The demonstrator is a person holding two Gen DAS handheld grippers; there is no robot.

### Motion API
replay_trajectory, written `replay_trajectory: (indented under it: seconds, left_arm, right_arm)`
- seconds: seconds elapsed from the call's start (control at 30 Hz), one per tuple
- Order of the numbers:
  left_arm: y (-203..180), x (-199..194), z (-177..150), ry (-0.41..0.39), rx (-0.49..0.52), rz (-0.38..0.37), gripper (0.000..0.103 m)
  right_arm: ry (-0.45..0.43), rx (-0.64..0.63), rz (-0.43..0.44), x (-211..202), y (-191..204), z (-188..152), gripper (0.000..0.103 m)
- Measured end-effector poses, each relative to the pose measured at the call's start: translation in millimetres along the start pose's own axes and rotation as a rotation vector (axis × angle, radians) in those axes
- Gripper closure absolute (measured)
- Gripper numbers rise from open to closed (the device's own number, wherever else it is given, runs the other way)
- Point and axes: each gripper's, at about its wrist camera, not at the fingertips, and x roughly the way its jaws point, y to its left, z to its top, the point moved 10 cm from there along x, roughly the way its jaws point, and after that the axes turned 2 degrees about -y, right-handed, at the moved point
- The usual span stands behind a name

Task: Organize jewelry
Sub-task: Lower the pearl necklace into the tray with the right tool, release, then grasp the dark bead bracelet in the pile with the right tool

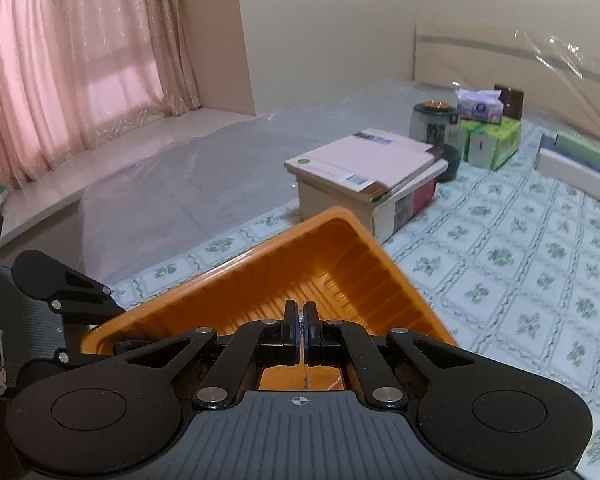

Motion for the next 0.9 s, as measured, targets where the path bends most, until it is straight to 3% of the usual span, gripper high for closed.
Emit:
replay_trajectory:
  seconds: [0.2, 0.47, 0.57, 0.7, 0.9]
  left_arm:
    - [-0.1, -0.1, 0.0, 0.000, 0.000, 0.000, 0.098]
    - [-0.2, 0.0, 0.1, -0.001, 0.000, 0.000, 0.098]
    - [-0.2, 0.1, -0.2, -0.001, -0.002, -0.001, 0.098]
    - [0.5, 0.2, -1.3, -0.001, -0.003, 0.000, 0.098]
    - [1.3, -0.6, -2.2, 0.000, -0.003, 0.001, 0.098]
  right_arm:
    - [-0.030, 0.032, 0.031, -2.2, 2.1, 1.8, 0.102]
    - [-0.094, 0.105, -0.074, -36.1, -28.7, 0.5, 0.100]
    - [-0.102, 0.137, -0.137, -55.9, -47.3, -18.5, 0.093]
    - [-0.086, 0.240, -0.204, -80.3, -77.9, -61.0, 0.063]
    - [-0.036, 0.383, -0.331, -115.3, -120.2, -132.6, 0.061]
